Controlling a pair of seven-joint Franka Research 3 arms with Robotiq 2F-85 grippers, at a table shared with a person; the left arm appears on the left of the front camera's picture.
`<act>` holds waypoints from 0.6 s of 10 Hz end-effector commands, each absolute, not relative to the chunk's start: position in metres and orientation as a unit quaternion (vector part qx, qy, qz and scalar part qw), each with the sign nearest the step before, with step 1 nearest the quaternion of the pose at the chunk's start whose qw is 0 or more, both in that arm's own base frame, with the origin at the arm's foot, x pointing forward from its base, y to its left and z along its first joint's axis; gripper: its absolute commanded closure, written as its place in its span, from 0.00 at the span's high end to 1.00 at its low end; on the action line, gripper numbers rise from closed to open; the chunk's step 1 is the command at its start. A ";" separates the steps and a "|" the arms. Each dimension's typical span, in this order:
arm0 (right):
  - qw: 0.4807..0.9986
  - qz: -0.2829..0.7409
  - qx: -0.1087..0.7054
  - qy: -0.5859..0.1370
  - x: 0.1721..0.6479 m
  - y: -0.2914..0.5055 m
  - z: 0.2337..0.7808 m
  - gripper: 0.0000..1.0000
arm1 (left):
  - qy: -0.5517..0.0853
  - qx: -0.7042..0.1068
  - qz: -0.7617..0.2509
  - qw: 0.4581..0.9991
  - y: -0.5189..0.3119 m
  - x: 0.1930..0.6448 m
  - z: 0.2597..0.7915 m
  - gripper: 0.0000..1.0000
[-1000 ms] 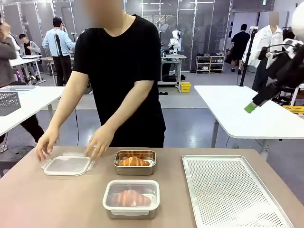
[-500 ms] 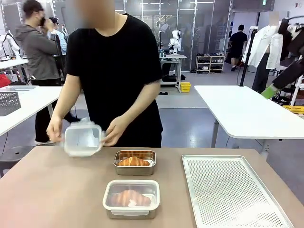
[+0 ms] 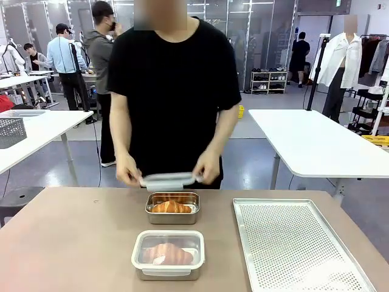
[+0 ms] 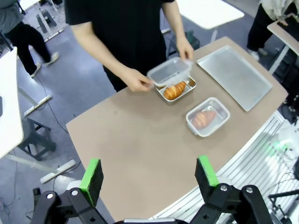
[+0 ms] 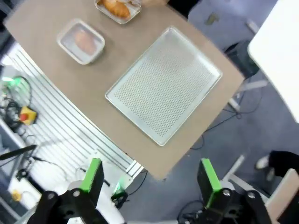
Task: Place the bread into the airtight container.
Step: Pick up a Butter Roll and place it into an empty Airtight Container.
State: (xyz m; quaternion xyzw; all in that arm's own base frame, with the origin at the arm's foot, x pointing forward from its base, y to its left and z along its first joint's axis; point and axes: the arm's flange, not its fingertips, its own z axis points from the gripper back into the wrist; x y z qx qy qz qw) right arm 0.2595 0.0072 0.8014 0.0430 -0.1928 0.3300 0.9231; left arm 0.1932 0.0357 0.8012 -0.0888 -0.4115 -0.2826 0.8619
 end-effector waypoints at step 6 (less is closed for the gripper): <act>0.906 0.349 0.066 -0.230 0.245 0.034 0.815 1.00 | -0.412 -0.094 -0.288 0.859 0.034 0.193 0.804 1.00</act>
